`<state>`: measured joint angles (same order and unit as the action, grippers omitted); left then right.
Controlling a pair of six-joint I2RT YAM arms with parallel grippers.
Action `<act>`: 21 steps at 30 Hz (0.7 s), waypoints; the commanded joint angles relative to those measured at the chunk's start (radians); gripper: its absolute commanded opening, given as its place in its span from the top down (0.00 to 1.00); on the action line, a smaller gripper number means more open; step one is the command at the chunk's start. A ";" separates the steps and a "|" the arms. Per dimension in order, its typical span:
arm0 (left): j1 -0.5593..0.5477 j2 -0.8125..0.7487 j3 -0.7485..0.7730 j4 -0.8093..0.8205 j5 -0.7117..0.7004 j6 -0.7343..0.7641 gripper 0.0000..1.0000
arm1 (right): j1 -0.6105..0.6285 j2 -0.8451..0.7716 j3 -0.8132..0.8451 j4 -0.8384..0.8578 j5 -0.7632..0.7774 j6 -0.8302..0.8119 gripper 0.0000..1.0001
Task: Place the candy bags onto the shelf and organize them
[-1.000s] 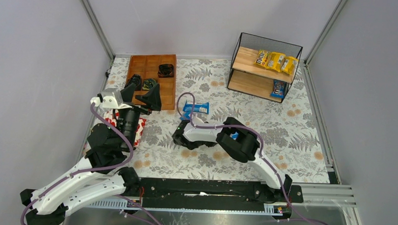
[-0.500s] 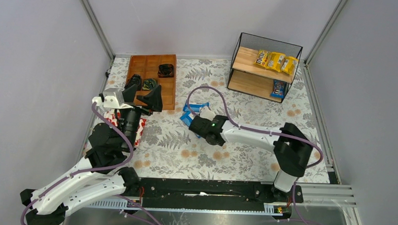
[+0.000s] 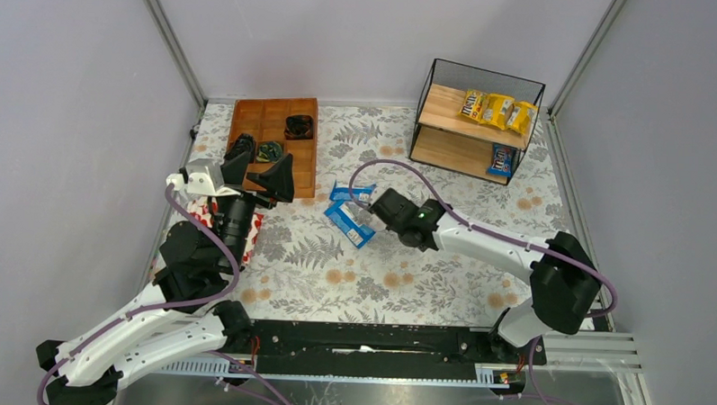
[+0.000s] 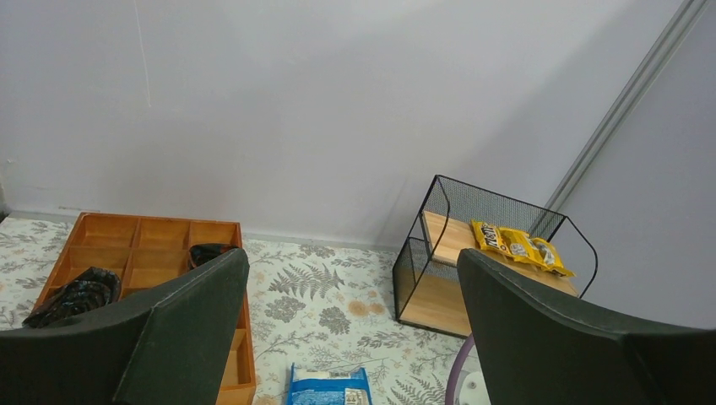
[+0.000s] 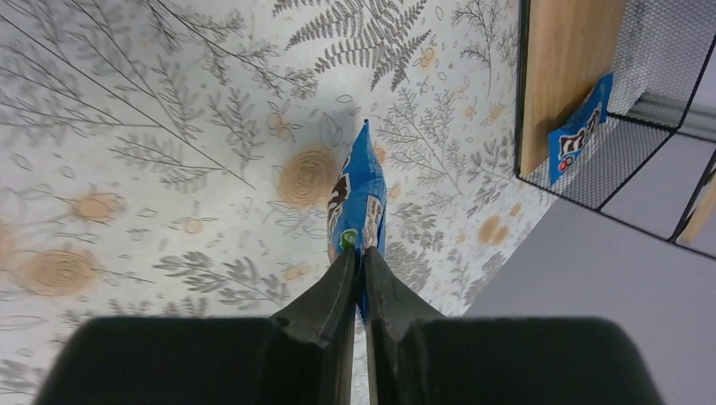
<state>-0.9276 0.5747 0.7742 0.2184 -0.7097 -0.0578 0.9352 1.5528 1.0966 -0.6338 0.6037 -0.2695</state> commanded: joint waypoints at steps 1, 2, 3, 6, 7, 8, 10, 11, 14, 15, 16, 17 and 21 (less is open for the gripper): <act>-0.004 -0.013 0.013 0.017 0.020 -0.013 0.01 | -0.094 -0.057 -0.012 0.115 -0.112 -0.319 0.89; -0.002 -0.012 0.013 0.019 0.019 -0.012 0.01 | -0.114 -0.062 -0.013 0.133 -0.128 -0.348 0.89; -0.003 -0.012 0.011 0.020 0.018 -0.011 0.01 | -0.130 -0.068 -0.021 0.164 -0.132 -0.393 0.88; -0.002 -0.012 0.005 0.026 0.014 -0.003 0.01 | -0.186 -0.073 -0.043 0.234 -0.119 -0.552 0.88; -0.002 -0.012 0.002 0.030 0.011 0.000 0.01 | -0.201 -0.070 -0.047 0.257 -0.112 -0.593 0.88; -0.003 -0.010 -0.001 0.034 0.008 0.003 0.01 | -0.219 -0.064 -0.050 0.280 -0.111 -0.632 0.87; -0.003 -0.006 -0.005 0.039 0.003 0.011 0.01 | -0.268 -0.050 -0.049 0.323 -0.120 -0.698 0.88; -0.002 -0.004 -0.006 0.042 0.001 0.014 0.01 | -0.301 -0.041 -0.050 0.346 -0.131 -0.729 0.88; -0.003 0.003 -0.009 0.049 -0.002 0.021 0.01 | -0.371 -0.022 -0.062 0.426 -0.201 -0.811 0.88; -0.003 0.006 -0.010 0.052 -0.003 0.022 0.01 | -0.393 -0.013 -0.073 0.473 -0.214 -0.831 0.88; -0.002 0.008 -0.011 0.053 -0.004 0.024 0.01 | -0.410 0.000 -0.074 0.511 -0.218 -0.846 0.87; -0.003 0.010 -0.012 0.053 -0.004 0.025 0.01 | -0.427 0.016 -0.069 0.534 -0.220 -0.859 0.87; -0.007 0.021 -0.018 0.063 -0.009 0.033 0.01 | -0.473 0.092 -0.042 0.612 -0.227 -0.934 0.87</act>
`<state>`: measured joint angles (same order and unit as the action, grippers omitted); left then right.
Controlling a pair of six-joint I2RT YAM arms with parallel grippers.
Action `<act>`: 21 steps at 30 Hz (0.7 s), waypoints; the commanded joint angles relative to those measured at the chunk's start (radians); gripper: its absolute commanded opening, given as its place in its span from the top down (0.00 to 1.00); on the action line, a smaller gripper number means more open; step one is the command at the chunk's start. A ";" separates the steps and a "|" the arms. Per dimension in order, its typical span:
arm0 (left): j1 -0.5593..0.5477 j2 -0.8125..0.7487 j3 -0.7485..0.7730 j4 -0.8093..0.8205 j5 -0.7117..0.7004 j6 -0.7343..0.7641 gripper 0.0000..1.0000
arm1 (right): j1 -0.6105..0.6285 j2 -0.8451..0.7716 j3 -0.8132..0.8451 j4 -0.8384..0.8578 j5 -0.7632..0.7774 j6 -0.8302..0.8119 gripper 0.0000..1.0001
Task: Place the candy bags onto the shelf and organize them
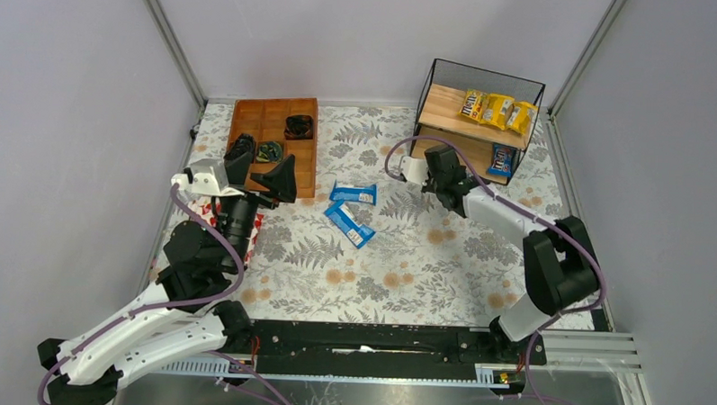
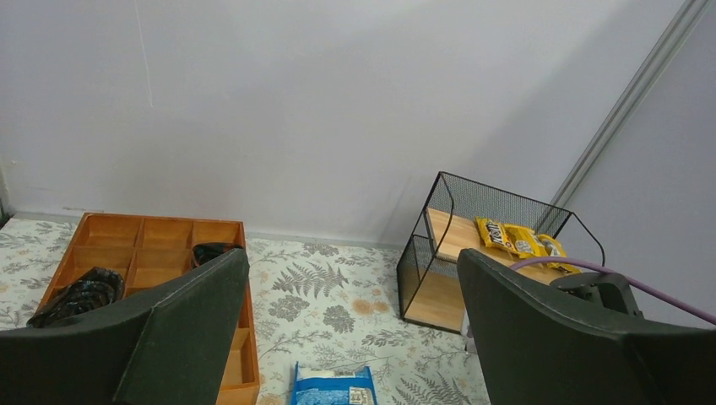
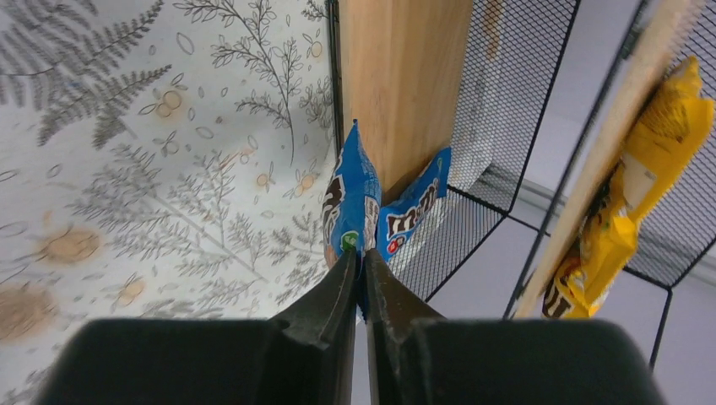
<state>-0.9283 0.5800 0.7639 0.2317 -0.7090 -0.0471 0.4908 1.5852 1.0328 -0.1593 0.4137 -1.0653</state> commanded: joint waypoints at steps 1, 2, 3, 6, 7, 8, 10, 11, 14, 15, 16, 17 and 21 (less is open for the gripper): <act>-0.006 0.018 -0.008 0.051 -0.011 0.025 0.01 | -0.039 0.077 0.025 0.150 -0.041 -0.156 0.87; -0.009 0.022 -0.009 0.053 -0.013 0.028 0.01 | -0.050 0.092 0.028 0.191 -0.055 -0.173 0.87; -0.008 0.023 -0.011 0.056 -0.016 0.031 0.01 | -0.064 0.107 0.031 0.217 -0.067 -0.182 0.87; -0.009 0.030 -0.015 0.063 -0.022 0.039 0.01 | -0.094 0.145 0.033 0.283 -0.072 -0.223 0.87; -0.009 0.032 -0.016 0.066 -0.023 0.039 0.01 | -0.096 0.152 0.033 0.291 -0.073 -0.238 0.86; -0.010 0.032 -0.018 0.068 -0.027 0.039 0.01 | -0.099 0.159 0.033 0.298 -0.076 -0.249 0.86; -0.009 0.031 -0.022 0.074 -0.036 0.057 0.01 | -0.102 0.165 0.033 0.292 -0.079 -0.266 0.86; -0.009 0.034 -0.023 0.076 -0.038 0.063 0.01 | -0.101 0.164 0.031 0.291 -0.074 -0.271 0.86; -0.010 0.044 -0.021 0.077 -0.029 0.058 0.01 | -0.092 0.117 0.033 0.269 -0.063 -0.266 0.86; -0.011 0.047 -0.023 0.077 -0.026 0.054 0.01 | -0.092 0.090 0.035 0.253 -0.084 -0.255 0.85; -0.012 0.050 -0.023 0.077 -0.025 0.052 0.01 | -0.092 0.068 0.036 0.237 -0.098 -0.248 0.85; -0.012 0.052 -0.023 0.077 -0.022 0.050 0.01 | -0.094 0.052 0.034 0.228 -0.103 -0.249 0.84; -0.012 0.057 -0.022 0.074 -0.015 0.049 0.01 | -0.100 0.038 0.017 0.215 -0.084 -0.280 0.84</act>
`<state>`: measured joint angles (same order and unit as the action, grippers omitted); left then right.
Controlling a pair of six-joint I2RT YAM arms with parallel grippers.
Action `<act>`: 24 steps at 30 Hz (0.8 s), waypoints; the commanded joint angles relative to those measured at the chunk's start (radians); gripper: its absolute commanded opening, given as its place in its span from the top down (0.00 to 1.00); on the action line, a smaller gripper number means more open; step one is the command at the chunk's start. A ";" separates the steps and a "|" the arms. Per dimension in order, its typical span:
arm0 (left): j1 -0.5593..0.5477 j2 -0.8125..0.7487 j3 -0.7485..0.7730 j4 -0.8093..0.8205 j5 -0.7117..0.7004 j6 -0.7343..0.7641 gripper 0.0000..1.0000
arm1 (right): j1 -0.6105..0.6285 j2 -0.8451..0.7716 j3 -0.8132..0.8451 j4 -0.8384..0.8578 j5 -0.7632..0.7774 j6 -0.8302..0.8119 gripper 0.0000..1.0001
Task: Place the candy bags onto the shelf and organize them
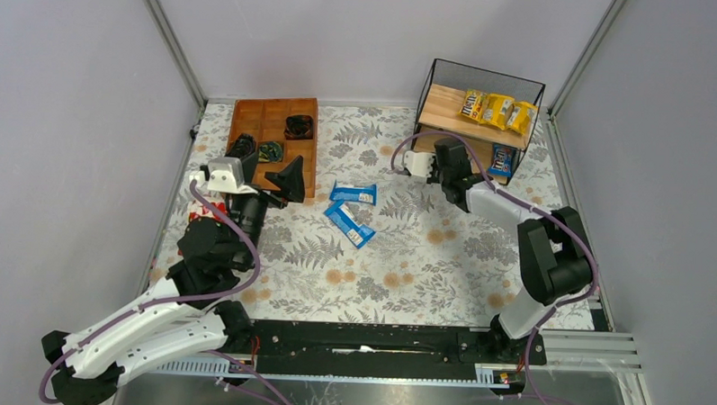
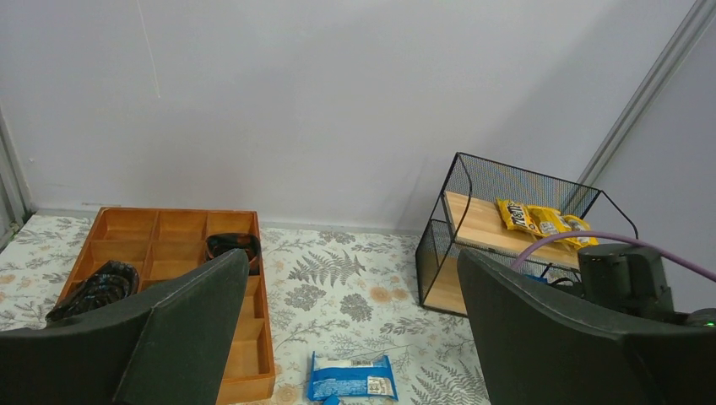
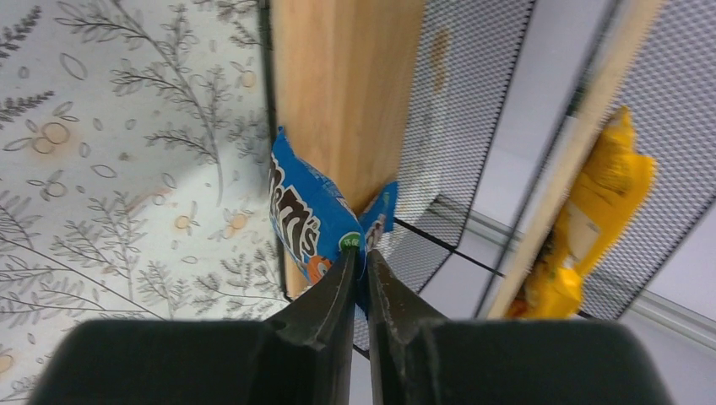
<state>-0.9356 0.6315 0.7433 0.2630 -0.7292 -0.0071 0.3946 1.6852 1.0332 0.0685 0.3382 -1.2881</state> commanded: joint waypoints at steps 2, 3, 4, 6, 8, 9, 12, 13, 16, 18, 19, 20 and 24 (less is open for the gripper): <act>-0.004 0.006 -0.001 0.040 0.005 0.009 0.01 | -0.003 -0.065 0.016 -0.021 -0.011 -0.057 0.84; -0.005 0.007 0.000 0.039 0.004 0.009 0.01 | -0.004 -0.064 0.015 -0.021 -0.014 -0.056 0.84; -0.005 0.007 0.001 0.038 0.004 0.009 0.01 | -0.007 -0.061 0.013 -0.016 -0.016 -0.058 0.84; -0.003 0.007 0.003 0.037 0.005 0.009 0.01 | -0.015 -0.044 0.013 -0.005 -0.013 -0.072 0.84; -0.004 0.007 0.001 0.036 0.005 0.009 0.01 | -0.031 -0.021 0.007 0.018 -0.030 -0.090 0.84; -0.004 0.007 0.001 0.037 0.005 0.009 0.01 | -0.041 -0.008 0.003 0.035 -0.034 -0.100 0.84; -0.004 0.005 0.001 0.036 0.004 0.009 0.01 | -0.052 0.032 -0.004 0.079 -0.018 -0.121 0.84; -0.004 0.005 0.001 0.036 0.002 0.009 0.01 | -0.053 0.036 -0.006 0.087 -0.027 -0.121 0.84; -0.005 0.005 -0.001 0.039 -0.001 0.009 0.01 | -0.064 0.049 -0.015 0.096 -0.063 -0.115 0.84; -0.004 0.005 0.000 0.038 0.003 0.009 0.01 | -0.070 0.060 -0.031 0.116 -0.064 -0.121 0.84; -0.004 0.004 0.000 0.038 0.004 0.009 0.01 | -0.075 0.063 -0.040 0.127 -0.071 -0.123 0.84; -0.004 0.004 -0.001 0.037 0.004 0.009 0.01 | -0.080 0.067 -0.046 0.136 -0.080 -0.123 0.83; -0.005 0.003 -0.002 0.035 0.007 0.009 0.01 | -0.098 0.097 -0.044 0.119 -0.131 -0.109 0.82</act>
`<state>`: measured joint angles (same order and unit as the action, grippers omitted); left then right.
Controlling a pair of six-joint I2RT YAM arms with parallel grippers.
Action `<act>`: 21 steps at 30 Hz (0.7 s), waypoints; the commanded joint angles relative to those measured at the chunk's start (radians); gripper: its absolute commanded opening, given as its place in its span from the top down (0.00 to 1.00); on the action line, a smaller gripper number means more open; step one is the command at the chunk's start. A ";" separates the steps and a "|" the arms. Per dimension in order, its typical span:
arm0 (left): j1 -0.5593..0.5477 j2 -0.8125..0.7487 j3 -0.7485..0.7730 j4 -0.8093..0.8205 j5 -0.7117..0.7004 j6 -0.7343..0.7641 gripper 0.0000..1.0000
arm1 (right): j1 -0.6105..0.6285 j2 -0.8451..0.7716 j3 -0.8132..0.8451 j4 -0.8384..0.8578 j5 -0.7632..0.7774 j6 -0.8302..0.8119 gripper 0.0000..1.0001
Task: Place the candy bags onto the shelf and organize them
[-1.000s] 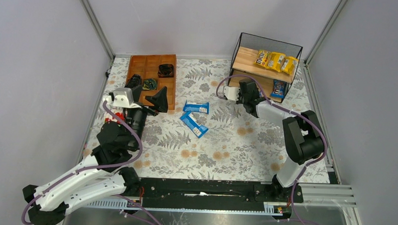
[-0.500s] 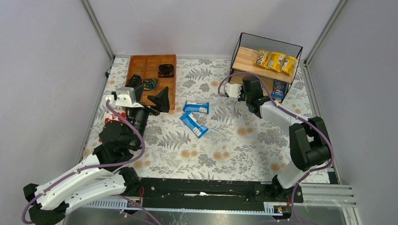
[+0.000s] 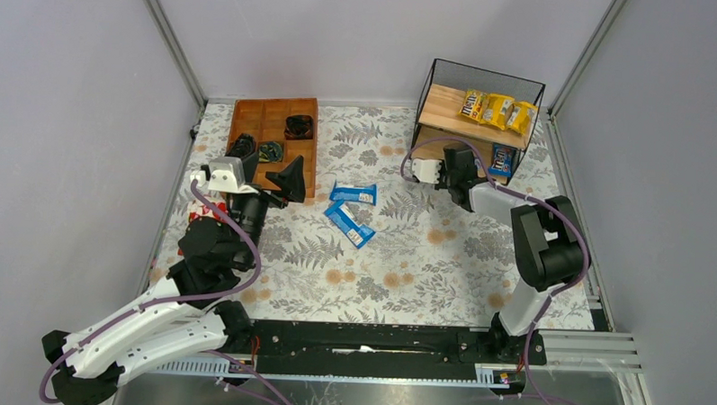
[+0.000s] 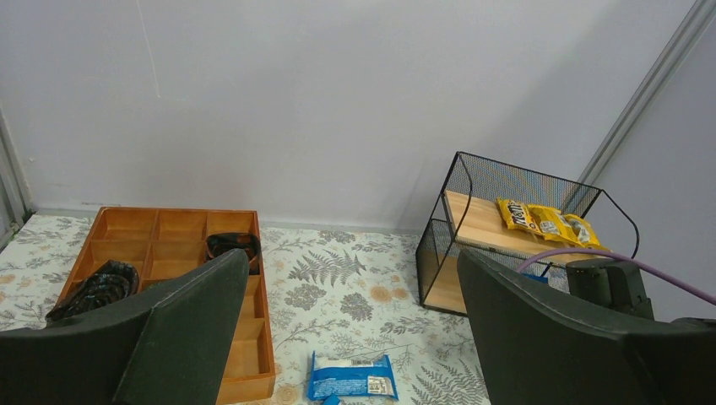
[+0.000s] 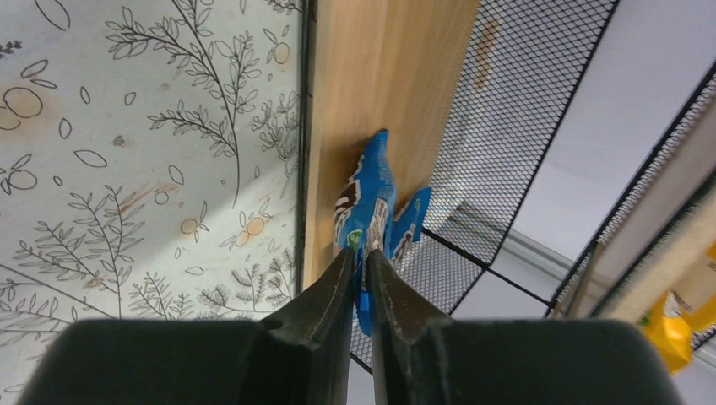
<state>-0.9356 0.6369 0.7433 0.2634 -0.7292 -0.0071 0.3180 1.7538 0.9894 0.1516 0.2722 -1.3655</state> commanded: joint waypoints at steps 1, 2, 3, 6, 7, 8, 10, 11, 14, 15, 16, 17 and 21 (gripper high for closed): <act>-0.004 -0.002 -0.001 0.034 0.009 0.009 0.01 | -0.024 0.036 0.001 0.039 -0.075 -0.030 0.82; -0.004 -0.001 0.000 0.033 0.010 0.009 0.01 | -0.027 0.046 0.003 0.046 -0.081 -0.028 0.82; -0.004 0.001 -0.001 0.033 0.013 0.009 0.01 | -0.032 0.057 0.006 0.052 -0.087 -0.026 0.81; -0.005 0.001 -0.001 0.031 0.014 0.009 0.01 | -0.050 0.088 0.015 0.071 -0.090 -0.023 0.80; -0.005 0.002 0.000 0.031 0.013 0.009 0.01 | -0.055 0.094 0.017 0.076 -0.091 -0.025 0.80; -0.004 0.004 0.000 0.031 0.011 0.009 0.01 | -0.060 0.097 0.019 0.078 -0.098 -0.026 0.79; -0.004 0.008 -0.001 0.034 0.011 0.009 0.01 | -0.069 0.113 0.026 0.090 -0.094 -0.022 0.78; -0.005 0.010 0.000 0.033 0.013 0.009 0.01 | -0.075 0.121 0.032 0.092 -0.092 -0.022 0.78; -0.005 0.016 0.001 0.032 0.017 0.009 0.01 | -0.087 0.138 0.040 0.109 -0.084 -0.022 0.78; -0.005 0.016 0.001 0.031 0.017 0.009 0.01 | -0.090 0.142 0.040 0.116 -0.087 -0.022 0.77; -0.004 0.018 0.001 0.032 0.016 0.009 0.01 | -0.093 0.144 0.041 0.123 -0.089 -0.023 0.77; -0.004 0.018 0.001 0.033 0.016 0.009 0.01 | -0.095 0.149 0.044 0.129 -0.089 -0.026 0.77; -0.005 0.023 0.001 0.033 0.017 0.009 0.01 | -0.105 0.166 0.059 0.153 -0.085 -0.040 0.75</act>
<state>-0.9356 0.6567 0.7433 0.2626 -0.7219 -0.0071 0.2256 1.8999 1.0008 0.2478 0.2070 -1.3670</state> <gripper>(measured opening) 0.987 0.241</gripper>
